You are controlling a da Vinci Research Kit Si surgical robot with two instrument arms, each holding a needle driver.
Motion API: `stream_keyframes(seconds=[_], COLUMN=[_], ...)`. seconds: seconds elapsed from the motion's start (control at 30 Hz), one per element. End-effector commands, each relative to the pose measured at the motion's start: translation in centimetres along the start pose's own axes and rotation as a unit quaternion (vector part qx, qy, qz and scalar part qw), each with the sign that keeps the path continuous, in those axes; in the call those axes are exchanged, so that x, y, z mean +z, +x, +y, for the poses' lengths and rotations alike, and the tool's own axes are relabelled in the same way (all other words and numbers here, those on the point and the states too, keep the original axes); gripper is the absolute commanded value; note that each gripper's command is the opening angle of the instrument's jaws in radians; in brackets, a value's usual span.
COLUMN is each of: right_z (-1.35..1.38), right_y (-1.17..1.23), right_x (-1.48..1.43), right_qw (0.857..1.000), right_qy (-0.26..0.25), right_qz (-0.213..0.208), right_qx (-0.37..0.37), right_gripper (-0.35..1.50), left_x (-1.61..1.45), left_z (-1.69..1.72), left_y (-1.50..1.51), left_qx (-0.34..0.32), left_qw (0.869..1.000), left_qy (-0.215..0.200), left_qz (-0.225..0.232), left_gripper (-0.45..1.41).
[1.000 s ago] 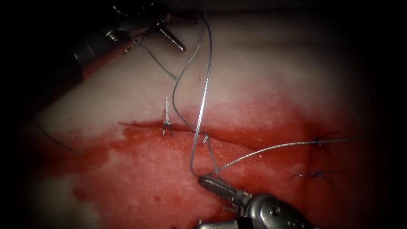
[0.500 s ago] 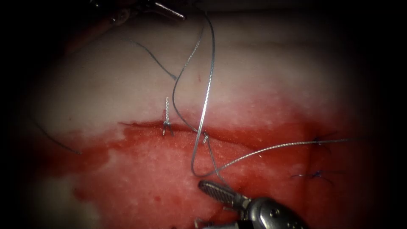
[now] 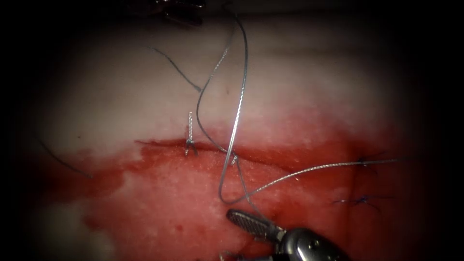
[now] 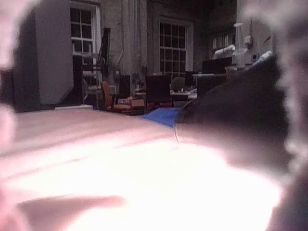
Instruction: Wound Closure
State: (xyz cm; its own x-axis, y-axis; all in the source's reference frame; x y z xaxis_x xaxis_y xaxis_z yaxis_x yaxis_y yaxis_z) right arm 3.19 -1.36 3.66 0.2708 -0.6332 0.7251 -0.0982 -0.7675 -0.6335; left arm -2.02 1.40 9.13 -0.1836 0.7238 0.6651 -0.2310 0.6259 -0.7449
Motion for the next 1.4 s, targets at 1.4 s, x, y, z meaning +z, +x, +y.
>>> stream_keyframes(seconds=[1.4], right_z=[-0.04], right_y=[-0.08], right_x=[0.1], right_qw=[1.0], right_qy=[-0.001], right_qz=[-0.004], right_qx=[0.002], right_gripper=[1.09], left_x=[0.58], left_z=[0.4], left_y=[-0.29], left_qx=[0.004], left_qw=[0.993], left_qy=[-0.108], left_qz=[-0.046], left_gripper=[-0.45])
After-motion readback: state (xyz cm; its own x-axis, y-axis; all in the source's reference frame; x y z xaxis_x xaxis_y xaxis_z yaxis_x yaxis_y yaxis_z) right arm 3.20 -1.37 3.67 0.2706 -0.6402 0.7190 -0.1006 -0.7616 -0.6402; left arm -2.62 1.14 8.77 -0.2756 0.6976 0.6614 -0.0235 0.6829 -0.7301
